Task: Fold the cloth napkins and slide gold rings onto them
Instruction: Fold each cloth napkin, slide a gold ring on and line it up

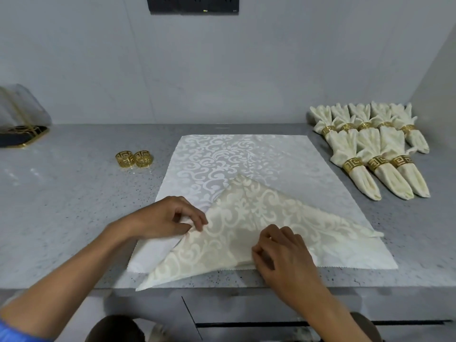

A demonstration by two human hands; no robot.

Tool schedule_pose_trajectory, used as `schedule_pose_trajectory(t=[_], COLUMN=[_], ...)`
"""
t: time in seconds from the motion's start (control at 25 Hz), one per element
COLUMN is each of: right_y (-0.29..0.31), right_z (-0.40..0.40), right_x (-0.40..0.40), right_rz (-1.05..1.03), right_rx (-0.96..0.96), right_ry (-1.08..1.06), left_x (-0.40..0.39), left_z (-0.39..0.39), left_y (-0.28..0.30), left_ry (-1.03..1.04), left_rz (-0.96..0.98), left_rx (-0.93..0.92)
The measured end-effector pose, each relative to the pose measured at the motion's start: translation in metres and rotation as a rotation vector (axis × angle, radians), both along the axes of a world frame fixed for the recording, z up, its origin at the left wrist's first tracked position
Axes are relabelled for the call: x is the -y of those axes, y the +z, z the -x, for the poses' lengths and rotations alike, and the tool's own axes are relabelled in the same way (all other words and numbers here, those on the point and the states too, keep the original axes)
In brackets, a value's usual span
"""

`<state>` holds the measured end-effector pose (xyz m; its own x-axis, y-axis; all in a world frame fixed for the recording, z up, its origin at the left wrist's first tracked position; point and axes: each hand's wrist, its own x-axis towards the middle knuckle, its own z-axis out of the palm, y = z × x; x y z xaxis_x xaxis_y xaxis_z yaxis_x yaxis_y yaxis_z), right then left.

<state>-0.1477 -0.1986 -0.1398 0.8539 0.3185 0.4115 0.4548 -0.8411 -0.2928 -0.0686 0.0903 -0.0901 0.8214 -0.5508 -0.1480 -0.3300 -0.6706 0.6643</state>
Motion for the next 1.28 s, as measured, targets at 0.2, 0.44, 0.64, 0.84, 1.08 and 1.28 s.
schedule_pose_trajectory(t=[0.2, 0.44, 0.64, 0.84, 1.08, 1.28], right_y=[0.004, 0.022, 0.011, 0.008, 0.0, -0.004], right_z=[-0.001, -0.005, -0.006, -0.006, -0.01, -0.011], right_x=[0.0, 0.002, -0.003, -0.006, -0.008, -0.007], right_rz=[-0.047, -0.36, -0.241, -0.183, -0.128, -0.115], right_rx=[-0.119, -0.386, -0.31, -0.232, -0.103, -0.031], right_ry=[0.03, -0.05, -0.137, -0.116, -0.119, -0.114], left_x=[0.003, 0.044, 0.053, 0.06, 0.064, 0.077], left_z=[-0.002, -0.013, -0.011, -0.011, -0.012, -0.04], left_y=[0.002, -0.017, -0.031, -0.038, -0.039, -0.02], left_ry=[0.015, 0.454, 0.586, 0.598, 0.592, 0.101], left_rz=[0.108, 0.185, 0.162, 0.023, -0.026, -0.296], left_rx=[-0.051, 0.031, 0.16, 0.353, 0.457, 0.57])
